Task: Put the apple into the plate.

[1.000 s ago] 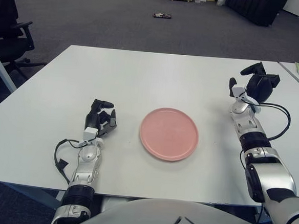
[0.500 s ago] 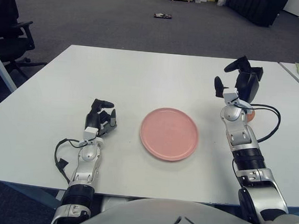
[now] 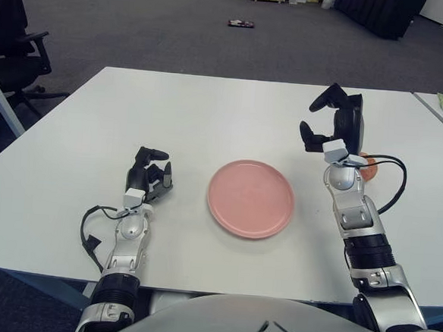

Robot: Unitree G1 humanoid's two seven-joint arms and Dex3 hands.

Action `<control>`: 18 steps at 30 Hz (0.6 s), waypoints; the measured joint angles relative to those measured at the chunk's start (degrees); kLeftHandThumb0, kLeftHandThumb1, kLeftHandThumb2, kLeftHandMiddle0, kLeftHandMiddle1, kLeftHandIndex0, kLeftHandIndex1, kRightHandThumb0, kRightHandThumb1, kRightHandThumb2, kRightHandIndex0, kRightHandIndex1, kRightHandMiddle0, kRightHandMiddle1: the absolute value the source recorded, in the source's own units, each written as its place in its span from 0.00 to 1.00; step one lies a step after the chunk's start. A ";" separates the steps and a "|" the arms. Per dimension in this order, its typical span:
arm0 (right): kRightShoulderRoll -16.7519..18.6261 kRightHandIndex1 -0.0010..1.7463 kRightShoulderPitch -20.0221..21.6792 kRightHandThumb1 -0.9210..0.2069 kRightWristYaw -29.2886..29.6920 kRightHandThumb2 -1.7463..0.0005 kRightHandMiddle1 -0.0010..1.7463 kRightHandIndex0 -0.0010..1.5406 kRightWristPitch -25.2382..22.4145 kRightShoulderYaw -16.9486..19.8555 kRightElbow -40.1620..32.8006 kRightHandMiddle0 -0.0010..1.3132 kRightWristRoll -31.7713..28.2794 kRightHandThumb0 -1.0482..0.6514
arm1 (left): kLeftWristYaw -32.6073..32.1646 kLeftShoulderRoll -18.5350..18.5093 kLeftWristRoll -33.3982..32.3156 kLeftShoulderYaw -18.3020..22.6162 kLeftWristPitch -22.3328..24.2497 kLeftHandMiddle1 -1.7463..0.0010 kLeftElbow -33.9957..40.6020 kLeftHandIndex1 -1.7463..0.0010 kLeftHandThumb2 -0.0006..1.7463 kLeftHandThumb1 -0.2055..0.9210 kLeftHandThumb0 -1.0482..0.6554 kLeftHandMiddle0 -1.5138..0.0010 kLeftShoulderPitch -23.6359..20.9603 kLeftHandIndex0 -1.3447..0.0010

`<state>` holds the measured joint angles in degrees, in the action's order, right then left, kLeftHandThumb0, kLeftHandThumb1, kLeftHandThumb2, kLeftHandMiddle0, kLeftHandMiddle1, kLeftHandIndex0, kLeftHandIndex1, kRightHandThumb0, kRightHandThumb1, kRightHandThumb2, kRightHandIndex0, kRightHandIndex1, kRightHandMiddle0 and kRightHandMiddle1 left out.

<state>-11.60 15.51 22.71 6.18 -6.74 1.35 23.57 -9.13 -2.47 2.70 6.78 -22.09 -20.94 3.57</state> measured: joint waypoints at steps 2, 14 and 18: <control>-0.03 0.98 0.01 0.78 -0.07 0.07 1.00 0.55 0.56 0.31 0.18 0.44 0.08 0.61 | 0.00 0.00 0.00 -0.01 -0.03 0.00 -0.02 0.00 0.54 0.73 0.38 0.46 -0.01 0.71; -0.83 0.51 -0.74 0.46 -0.40 0.44 0.50 0.03 -2.97 5.14 7.78 0.03 0.16 0.30 | 0.00 0.01 0.00 0.00 -0.03 0.00 -0.20 0.00 0.54 0.73 0.38 0.47 -0.18 0.71; -0.91 0.21 -1.17 0.39 1.48 0.52 0.25 0.01 -5.82 6.62 11.30 0.01 0.54 0.20 | 0.00 0.01 -0.01 0.06 0.03 0.00 -0.21 0.00 0.54 0.73 0.38 0.47 -0.14 0.71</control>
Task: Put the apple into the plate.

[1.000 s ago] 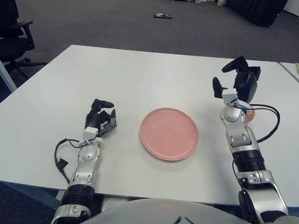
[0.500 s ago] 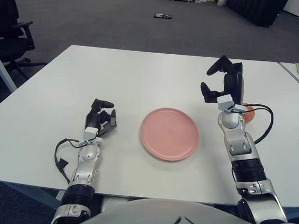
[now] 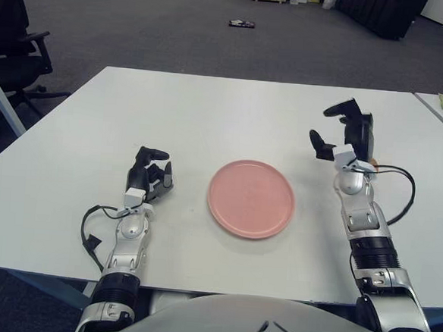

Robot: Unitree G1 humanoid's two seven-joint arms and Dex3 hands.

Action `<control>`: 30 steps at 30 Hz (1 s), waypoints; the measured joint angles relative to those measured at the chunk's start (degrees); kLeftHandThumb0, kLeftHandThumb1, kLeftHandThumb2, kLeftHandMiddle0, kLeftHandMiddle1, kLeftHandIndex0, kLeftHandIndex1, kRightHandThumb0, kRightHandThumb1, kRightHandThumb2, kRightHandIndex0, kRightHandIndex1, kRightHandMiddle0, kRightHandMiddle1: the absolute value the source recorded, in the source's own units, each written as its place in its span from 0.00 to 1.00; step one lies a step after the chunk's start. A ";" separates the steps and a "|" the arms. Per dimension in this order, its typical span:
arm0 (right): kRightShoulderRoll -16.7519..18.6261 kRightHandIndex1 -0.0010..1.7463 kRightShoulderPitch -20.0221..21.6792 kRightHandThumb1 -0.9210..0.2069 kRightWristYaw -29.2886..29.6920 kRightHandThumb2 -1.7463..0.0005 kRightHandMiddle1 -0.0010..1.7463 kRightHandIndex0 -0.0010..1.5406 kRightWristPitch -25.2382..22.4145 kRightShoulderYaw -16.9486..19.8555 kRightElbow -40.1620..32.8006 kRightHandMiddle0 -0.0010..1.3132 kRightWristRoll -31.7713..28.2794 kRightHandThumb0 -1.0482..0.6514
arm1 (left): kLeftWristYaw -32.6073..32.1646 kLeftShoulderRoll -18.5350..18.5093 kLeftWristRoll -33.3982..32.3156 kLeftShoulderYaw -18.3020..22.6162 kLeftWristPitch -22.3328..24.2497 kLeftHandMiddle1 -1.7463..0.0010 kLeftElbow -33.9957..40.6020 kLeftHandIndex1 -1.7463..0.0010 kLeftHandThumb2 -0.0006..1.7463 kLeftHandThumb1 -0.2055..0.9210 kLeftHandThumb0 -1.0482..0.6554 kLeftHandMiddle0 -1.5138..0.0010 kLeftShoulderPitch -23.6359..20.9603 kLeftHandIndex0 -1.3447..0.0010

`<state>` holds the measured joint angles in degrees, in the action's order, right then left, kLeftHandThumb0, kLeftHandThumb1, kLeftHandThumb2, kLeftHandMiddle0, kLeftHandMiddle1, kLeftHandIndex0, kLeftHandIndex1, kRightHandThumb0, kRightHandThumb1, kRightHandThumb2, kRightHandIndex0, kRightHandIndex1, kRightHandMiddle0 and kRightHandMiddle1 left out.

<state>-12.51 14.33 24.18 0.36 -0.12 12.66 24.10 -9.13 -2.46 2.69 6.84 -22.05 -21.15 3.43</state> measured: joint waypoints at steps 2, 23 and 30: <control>0.03 0.11 0.02 0.36 1.85 0.55 0.13 0.00 -0.78 0.58 2.31 0.00 0.30 0.16 | 0.00 0.00 0.00 0.01 0.02 0.00 -0.08 0.00 0.54 0.73 0.38 0.47 -0.01 0.72; 1.22 0.00 3.73 0.17 14.03 0.86 0.00 0.00 -3.72 4.65 22.93 0.00 -1.03 0.00 | 0.00 -0.07 0.03 0.00 0.44 0.00 0.02 0.00 0.53 0.74 0.38 0.45 -0.15 0.72; 1.23 0.00 5.00 0.16 16.39 0.87 0.00 0.00 -2.71 5.01 27.37 0.00 -1.42 0.01 | 0.01 -0.06 0.01 -0.04 0.75 0.00 0.30 0.00 0.53 0.74 0.38 0.46 -0.06 0.72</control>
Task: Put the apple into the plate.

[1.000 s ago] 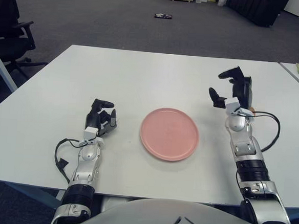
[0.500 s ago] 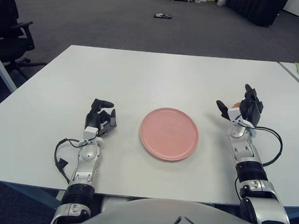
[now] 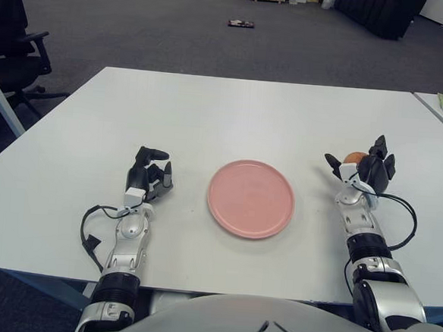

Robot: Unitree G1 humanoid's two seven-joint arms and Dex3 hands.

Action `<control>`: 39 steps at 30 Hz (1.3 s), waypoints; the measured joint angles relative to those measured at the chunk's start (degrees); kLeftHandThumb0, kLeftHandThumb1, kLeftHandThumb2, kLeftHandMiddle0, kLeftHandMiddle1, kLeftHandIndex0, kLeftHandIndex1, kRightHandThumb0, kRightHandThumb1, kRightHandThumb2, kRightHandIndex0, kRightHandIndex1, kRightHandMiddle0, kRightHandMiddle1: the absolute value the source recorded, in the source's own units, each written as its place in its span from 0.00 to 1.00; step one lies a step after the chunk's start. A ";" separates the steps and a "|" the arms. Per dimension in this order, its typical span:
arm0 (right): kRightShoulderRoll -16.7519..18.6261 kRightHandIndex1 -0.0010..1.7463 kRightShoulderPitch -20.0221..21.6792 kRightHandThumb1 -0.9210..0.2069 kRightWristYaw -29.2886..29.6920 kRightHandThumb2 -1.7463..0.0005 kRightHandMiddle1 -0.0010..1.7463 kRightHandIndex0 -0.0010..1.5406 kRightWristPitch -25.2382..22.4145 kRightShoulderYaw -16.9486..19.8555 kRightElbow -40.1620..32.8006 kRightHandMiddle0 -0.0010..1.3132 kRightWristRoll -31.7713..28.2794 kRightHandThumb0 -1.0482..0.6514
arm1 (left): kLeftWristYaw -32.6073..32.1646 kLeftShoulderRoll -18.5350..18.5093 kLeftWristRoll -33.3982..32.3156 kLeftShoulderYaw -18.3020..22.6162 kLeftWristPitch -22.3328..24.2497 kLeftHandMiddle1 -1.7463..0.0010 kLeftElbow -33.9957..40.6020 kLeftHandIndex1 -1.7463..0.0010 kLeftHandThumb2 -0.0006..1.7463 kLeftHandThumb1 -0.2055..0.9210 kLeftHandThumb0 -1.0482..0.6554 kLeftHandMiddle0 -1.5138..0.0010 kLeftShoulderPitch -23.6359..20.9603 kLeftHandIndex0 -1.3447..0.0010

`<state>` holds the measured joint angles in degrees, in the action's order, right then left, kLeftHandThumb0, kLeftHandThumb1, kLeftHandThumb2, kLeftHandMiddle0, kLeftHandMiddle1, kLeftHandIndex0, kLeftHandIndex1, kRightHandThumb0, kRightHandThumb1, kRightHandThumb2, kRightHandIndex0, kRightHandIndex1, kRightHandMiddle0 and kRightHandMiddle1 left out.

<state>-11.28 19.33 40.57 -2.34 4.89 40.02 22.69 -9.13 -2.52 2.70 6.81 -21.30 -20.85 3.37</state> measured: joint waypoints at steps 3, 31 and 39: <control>0.00 0.00 0.20 0.16 1.13 0.87 0.00 0.00 0.22 0.28 2.01 0.00 -0.69 0.02 | 0.00 0.00 0.01 -0.01 0.03 0.00 0.02 0.00 0.53 0.74 0.38 0.46 0.03 0.72; -0.26 0.00 1.91 0.12 5.05 0.87 0.00 0.00 -2.07 5.06 8.96 0.00 -8.01 0.09 | -0.03 -0.10 0.60 -0.16 1.48 0.00 1.09 0.00 0.54 0.73 0.38 0.45 0.49 0.71; -1.77 0.31 6.34 0.32 6.50 0.59 0.23 0.00 -1.61 6.57 16.60 0.00 -9.19 0.20 | -0.02 -0.09 0.57 -0.20 1.62 0.00 1.31 0.00 0.54 0.73 0.38 0.46 0.58 0.72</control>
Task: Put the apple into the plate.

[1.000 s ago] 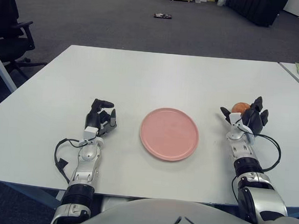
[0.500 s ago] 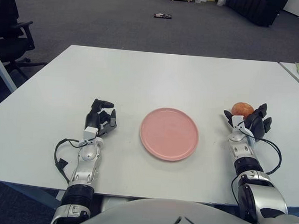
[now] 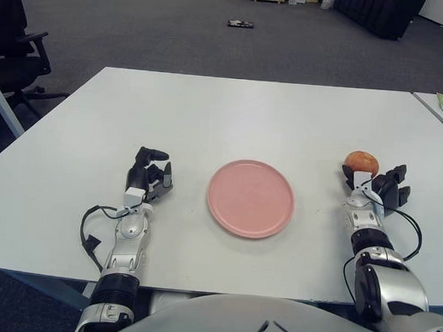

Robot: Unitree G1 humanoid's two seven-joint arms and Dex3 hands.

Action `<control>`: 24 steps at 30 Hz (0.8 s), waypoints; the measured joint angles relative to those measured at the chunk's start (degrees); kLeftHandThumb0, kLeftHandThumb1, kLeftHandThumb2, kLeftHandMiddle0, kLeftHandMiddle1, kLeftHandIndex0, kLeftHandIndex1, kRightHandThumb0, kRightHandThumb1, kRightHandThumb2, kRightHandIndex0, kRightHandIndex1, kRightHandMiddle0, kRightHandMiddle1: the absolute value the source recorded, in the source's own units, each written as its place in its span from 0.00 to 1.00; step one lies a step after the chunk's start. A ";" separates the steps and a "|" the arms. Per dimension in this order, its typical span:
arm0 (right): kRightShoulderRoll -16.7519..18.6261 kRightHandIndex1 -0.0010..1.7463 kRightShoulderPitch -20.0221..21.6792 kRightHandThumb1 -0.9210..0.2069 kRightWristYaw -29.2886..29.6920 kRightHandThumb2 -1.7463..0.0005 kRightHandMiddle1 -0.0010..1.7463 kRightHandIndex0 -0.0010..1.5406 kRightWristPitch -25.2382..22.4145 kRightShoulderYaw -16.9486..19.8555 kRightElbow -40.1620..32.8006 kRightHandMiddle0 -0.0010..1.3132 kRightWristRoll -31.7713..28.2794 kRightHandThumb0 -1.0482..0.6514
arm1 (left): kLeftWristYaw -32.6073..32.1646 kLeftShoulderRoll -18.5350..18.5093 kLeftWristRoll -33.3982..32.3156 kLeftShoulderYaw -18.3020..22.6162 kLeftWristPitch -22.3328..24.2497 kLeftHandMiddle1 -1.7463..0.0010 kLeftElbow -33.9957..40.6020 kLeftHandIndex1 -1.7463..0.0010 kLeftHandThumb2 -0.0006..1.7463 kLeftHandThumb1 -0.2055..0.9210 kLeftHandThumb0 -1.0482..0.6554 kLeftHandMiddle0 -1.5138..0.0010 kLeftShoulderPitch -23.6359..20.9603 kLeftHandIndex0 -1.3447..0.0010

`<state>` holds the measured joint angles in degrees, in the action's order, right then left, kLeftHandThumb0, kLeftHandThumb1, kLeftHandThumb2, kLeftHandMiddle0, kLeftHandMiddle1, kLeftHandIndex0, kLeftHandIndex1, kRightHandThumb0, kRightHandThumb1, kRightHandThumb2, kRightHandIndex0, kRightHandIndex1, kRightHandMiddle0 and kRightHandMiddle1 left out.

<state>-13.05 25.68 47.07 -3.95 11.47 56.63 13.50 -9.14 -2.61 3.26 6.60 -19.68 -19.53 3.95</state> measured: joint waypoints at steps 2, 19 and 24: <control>-0.27 0.40 0.89 0.34 0.62 0.56 0.31 0.00 0.37 0.03 1.72 0.00 -0.04 0.22 | 0.00 0.00 -0.02 0.01 -0.13 0.00 0.00 0.00 0.54 0.73 0.38 0.46 0.02 0.72; -2.83 0.75 3.33 0.47 1.89 0.43 0.61 0.00 3.31 -0.57 7.57 0.00 -0.01 0.32 | 0.03 -0.06 -0.15 0.04 -0.61 0.00 0.25 0.00 0.53 0.74 0.39 0.46 0.55 0.72; -3.48 0.76 3.49 0.46 1.24 0.42 0.64 0.00 3.81 -0.89 7.99 0.00 -0.05 0.31 | 0.04 -0.09 -0.17 0.05 -0.78 0.00 0.26 0.00 0.53 0.75 0.39 0.46 0.66 0.72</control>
<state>-16.53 29.17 48.31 -0.14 10.58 64.62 13.45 -9.11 -2.70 3.09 6.65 -20.46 -19.27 4.61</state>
